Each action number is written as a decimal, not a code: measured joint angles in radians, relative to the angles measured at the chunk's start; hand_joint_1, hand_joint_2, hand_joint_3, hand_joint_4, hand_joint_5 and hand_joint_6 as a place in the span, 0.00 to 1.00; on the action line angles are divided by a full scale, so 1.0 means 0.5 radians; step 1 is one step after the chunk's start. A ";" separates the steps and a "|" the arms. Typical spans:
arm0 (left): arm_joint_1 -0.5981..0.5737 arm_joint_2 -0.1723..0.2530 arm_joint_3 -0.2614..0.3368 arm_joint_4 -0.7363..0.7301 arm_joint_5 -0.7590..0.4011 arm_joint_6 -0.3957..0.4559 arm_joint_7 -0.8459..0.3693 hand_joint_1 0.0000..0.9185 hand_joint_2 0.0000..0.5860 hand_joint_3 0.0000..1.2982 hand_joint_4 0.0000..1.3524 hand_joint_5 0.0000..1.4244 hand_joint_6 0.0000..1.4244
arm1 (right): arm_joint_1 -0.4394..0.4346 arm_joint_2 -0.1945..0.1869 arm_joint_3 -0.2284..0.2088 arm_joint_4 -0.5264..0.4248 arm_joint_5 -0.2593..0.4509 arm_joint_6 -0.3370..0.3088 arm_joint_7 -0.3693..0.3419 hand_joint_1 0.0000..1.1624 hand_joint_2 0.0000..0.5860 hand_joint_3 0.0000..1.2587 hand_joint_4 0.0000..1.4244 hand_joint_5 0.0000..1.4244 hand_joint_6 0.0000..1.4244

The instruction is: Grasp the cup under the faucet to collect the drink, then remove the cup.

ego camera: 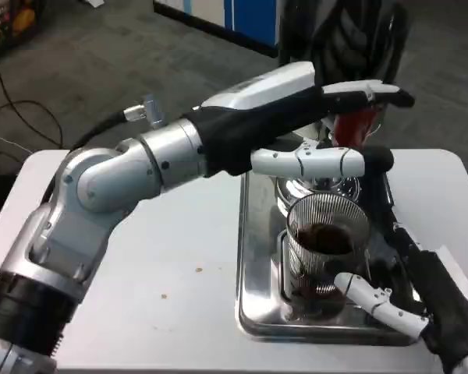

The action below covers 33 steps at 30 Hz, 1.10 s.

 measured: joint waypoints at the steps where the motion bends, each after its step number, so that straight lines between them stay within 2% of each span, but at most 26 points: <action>1: 0.006 -0.007 0.011 0.004 -0.013 -0.001 0.001 0.00 0.29 0.12 0.03 0.09 0.15 | 0.000 0.000 0.000 0.000 0.000 0.000 0.000 0.46 0.41 0.00 0.00 0.02 0.00; 10: 0.054 -0.061 0.121 -0.006 -0.067 -0.064 0.081 0.00 0.30 0.17 0.10 0.15 0.20 | -0.002 -0.002 -0.009 0.012 0.011 -0.002 0.000 0.46 0.41 0.00 0.00 0.02 0.00; 19: 0.245 -0.080 0.244 -0.249 -0.140 -0.098 0.181 0.00 0.30 0.25 0.18 0.22 0.27 | -0.007 -0.002 -0.015 0.036 0.014 -0.030 0.000 0.46 0.41 0.00 0.00 0.02 0.00; 25: 0.434 -0.041 0.298 -0.458 -0.182 -0.074 0.195 0.00 0.29 0.25 0.19 0.23 0.28 | -0.016 0.000 -0.020 0.042 0.023 -0.036 -0.002 0.46 0.41 0.00 0.00 0.02 0.00; 33: 0.737 0.051 0.392 -0.729 -0.219 0.051 0.210 0.00 0.28 0.26 0.20 0.24 0.29 | -0.022 0.004 -0.013 0.052 0.035 -0.045 -0.003 0.46 0.41 0.00 0.00 0.03 0.00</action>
